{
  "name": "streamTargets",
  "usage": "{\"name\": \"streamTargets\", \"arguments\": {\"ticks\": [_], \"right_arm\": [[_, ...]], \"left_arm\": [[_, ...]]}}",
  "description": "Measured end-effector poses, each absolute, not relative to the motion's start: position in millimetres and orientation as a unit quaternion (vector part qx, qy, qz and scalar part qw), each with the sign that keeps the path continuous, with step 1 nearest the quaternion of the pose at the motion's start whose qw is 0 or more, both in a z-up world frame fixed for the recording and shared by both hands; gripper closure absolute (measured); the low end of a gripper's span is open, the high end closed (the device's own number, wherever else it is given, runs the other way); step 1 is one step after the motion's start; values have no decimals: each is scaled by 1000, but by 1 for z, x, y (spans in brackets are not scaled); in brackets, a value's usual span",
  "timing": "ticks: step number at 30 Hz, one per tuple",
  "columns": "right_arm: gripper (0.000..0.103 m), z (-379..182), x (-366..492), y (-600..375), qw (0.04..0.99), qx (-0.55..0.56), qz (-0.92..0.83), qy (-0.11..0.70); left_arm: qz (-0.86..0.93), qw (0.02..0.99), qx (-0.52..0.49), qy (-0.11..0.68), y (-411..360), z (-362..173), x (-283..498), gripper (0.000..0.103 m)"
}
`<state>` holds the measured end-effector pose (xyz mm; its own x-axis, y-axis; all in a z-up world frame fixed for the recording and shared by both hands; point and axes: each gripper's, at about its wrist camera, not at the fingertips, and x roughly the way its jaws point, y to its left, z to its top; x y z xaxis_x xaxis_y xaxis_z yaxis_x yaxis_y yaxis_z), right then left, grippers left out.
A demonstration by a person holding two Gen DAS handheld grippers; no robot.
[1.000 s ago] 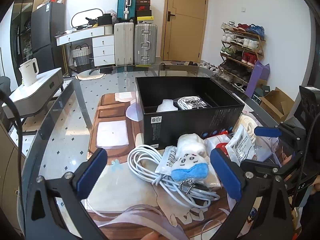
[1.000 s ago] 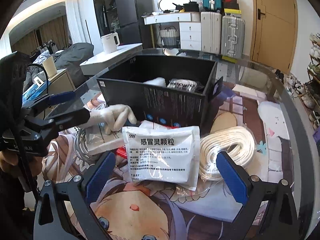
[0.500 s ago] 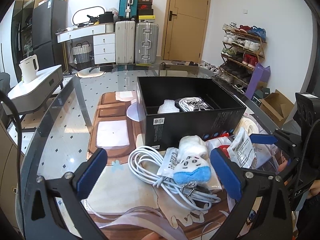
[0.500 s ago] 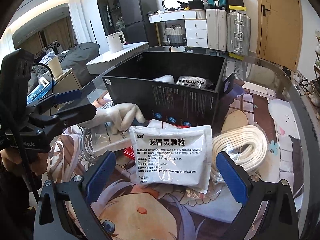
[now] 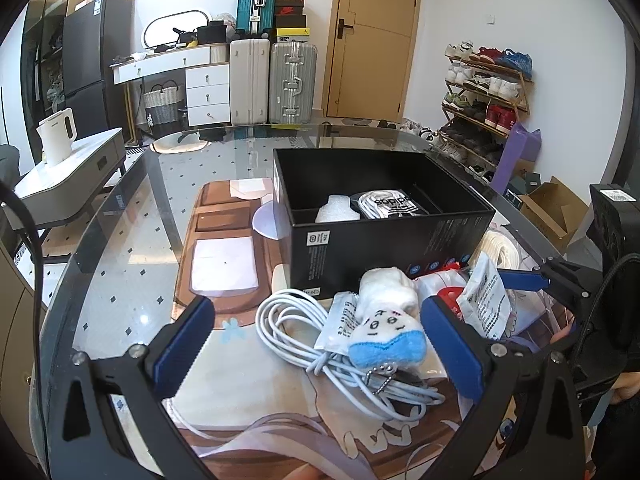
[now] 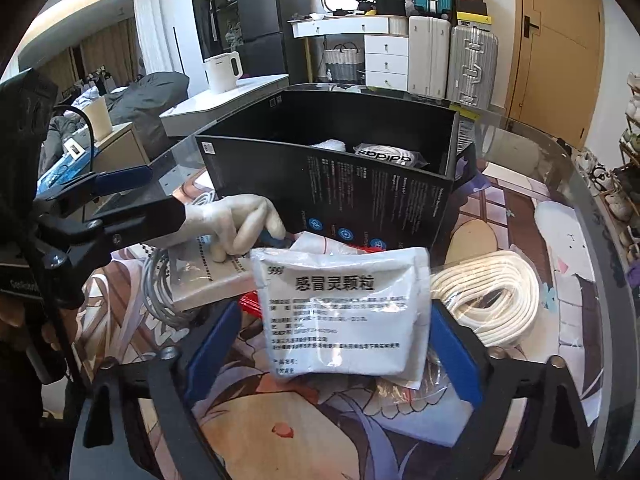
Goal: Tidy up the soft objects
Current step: 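Grasp the white plush keychain with the left tool while the right tool grasps the medicine sachet, then carry the plush with the left tool while the right tool carries the sachet into the box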
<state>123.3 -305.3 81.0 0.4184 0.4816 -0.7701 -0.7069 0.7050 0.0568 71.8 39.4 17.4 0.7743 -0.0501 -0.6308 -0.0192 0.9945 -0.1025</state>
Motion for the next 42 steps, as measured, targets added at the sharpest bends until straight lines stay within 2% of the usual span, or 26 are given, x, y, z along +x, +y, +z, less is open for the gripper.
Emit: {"name": "streamTargets", "arguments": {"ticks": [9,20,24,26,33,34,36,38,42], "right_arm": [[37,83,126,-312,827,-130,365,406],[38,101,127,-331,841,-102,364,387],[38,104,128,-336,842,-98,364,385],[38,106,128,-336,843,-98,365,383],[38,108,129,-340,844,-94,365,382],[38,108,128,-340,844,-93,365,383],[38,108,128,-341,843,-94,364,383],[38,107,129,-341,843,-93,365,385],[38,107,129,-343,843,-93,364,385]], "left_arm": [[-25,939,-53,339,34,17,70,0],[-50,937,-49,342,26,15,71,0],[-58,938,-42,338,18,17,74,4],[-62,938,-36,340,14,18,77,14],[-74,931,-23,356,2,13,89,34],[-75,930,-21,359,1,12,90,41],[-76,928,-14,364,-2,9,92,46],[-74,928,-4,364,-5,7,93,55],[-78,928,-8,364,-6,7,95,64]]}}
